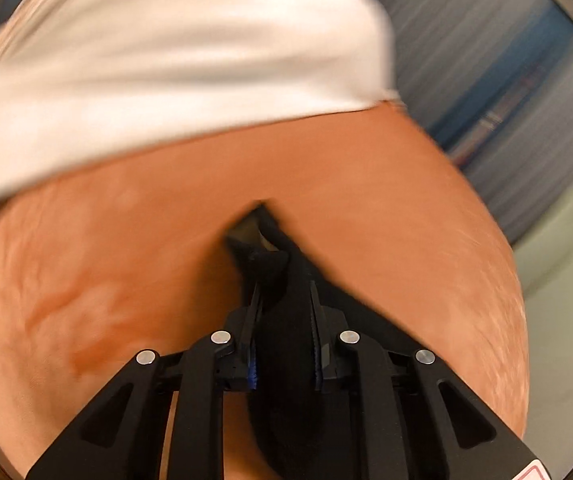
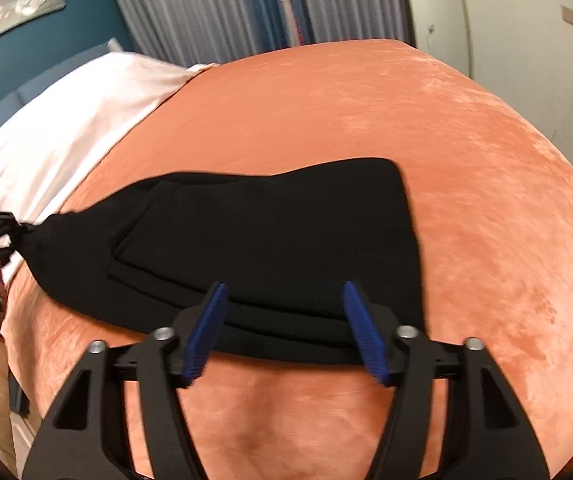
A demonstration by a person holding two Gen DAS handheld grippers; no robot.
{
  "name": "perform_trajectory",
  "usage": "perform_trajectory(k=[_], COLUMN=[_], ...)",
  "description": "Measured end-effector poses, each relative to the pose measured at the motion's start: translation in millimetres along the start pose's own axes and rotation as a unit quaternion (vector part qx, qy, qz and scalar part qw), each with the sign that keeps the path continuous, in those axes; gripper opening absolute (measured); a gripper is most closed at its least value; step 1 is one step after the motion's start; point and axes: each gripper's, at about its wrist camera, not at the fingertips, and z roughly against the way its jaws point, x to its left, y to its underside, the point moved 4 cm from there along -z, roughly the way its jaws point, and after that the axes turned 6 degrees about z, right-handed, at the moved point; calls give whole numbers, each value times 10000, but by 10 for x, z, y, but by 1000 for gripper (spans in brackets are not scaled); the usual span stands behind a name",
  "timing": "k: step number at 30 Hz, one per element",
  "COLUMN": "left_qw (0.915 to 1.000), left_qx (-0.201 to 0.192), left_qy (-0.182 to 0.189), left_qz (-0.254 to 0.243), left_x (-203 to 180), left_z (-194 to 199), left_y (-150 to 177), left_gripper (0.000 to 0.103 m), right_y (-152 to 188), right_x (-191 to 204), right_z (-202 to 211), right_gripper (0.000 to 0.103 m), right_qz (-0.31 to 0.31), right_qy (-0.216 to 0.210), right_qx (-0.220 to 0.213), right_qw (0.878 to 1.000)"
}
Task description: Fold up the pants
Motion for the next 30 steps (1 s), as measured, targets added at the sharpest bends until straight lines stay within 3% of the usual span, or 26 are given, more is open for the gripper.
perform_trajectory(k=[2,6,10,14,20,23,27,28,30], left_qw=[9978,9891,9686,9472,9213,9155,9137,9140,9156], left_qx=[-159,-157,156,594,1406,1540,1233,1234,1368], left_qy=[221,793,1239,1361,1134,827,621,666,1137], left_qz=[-597,-1228,-2148,-2842,-3444,-3625,-3823,-3808,-3605], left_x=[-539,-1426,-2282,-2857,-3157,-3031,-2992,-2999,-2961], left_z=[157,376,491,381,-62,-150,-162,-124,74], left_y=[88,442,1125,1947,3064,3512,3651,3657,3538], left_gripper=[14,14,13,13,13,13,18,22,34], right_y=[5,39,67,71,103,142,129,90,8], right_x=[-119,-398,-669,-829,-1128,-1313,-1449,-1445,-1401], right_z=[43,153,248,322,425,463,396,368,326], right_gripper=[64,64,64,64,64,64,64,64,64], right_qz=[-124,-462,-714,-863,-991,-1073,-1224,-1272,-1232], right_qy=[16,-65,-68,-142,-72,-26,-301,-500,-724], right_qx=[-44,-121,-199,-326,-406,-395,-290,-271,-218], right_qw=[9999,9988,9972,9956,9942,9934,9916,9903,9895])
